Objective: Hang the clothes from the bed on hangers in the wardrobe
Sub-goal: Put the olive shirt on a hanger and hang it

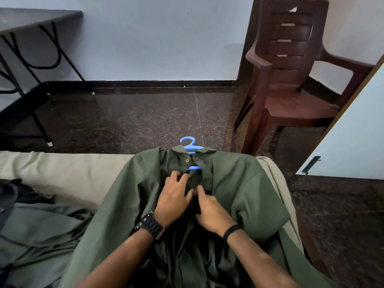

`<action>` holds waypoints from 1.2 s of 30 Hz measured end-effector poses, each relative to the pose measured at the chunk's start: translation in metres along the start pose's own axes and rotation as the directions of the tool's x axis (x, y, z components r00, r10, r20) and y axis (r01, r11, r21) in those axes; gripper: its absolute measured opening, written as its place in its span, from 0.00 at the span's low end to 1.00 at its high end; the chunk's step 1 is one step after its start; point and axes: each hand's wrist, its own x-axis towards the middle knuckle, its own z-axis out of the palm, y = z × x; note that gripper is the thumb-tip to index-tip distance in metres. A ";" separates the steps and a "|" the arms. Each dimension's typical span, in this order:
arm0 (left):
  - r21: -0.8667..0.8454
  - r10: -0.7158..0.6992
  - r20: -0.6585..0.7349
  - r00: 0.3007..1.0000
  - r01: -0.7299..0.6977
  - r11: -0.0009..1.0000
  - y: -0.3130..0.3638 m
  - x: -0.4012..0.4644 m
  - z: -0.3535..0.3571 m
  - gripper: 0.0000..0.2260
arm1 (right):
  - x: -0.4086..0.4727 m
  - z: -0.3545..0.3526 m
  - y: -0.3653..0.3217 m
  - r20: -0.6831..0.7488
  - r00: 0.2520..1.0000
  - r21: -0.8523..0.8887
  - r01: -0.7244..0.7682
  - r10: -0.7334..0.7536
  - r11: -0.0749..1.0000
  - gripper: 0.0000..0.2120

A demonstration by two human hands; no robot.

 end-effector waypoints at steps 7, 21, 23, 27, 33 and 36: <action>-0.084 -0.040 0.053 0.998 0.045 0.995 -0.005 -0.042 0.011 0.12 | -0.014 -0.019 -0.006 0.334 0.934 -0.137 -0.087 0.129 0.987 0.16; -0.047 -0.182 -0.008 0.983 0.181 0.982 -0.002 -0.007 -0.005 0.11 | 0.024 -0.011 -0.006 -0.202 0.968 0.339 -0.071 0.147 0.938 0.06; -0.078 -0.177 -0.011 0.984 0.176 0.981 -0.006 -0.008 -0.004 0.09 | 0.028 -0.001 -0.004 -0.207 0.961 0.307 -0.113 0.182 0.945 0.06; -0.110 -0.198 -0.020 0.980 0.194 0.975 -0.010 -0.007 0.001 0.08 | 0.030 0.012 -0.004 -0.275 0.919 0.242 -0.217 0.281 0.946 0.15; -0.157 -0.231 -0.033 0.972 0.223 0.962 -0.021 -0.007 -0.003 0.07 | 0.034 0.017 -0.010 -0.307 0.919 0.103 -0.226 0.247 0.969 0.14; -0.133 -0.243 0.003 0.970 0.242 0.961 -0.027 -0.005 -0.005 0.06 | 0.033 0.017 0.005 -0.355 0.910 0.251 -0.128 0.214 0.959 0.08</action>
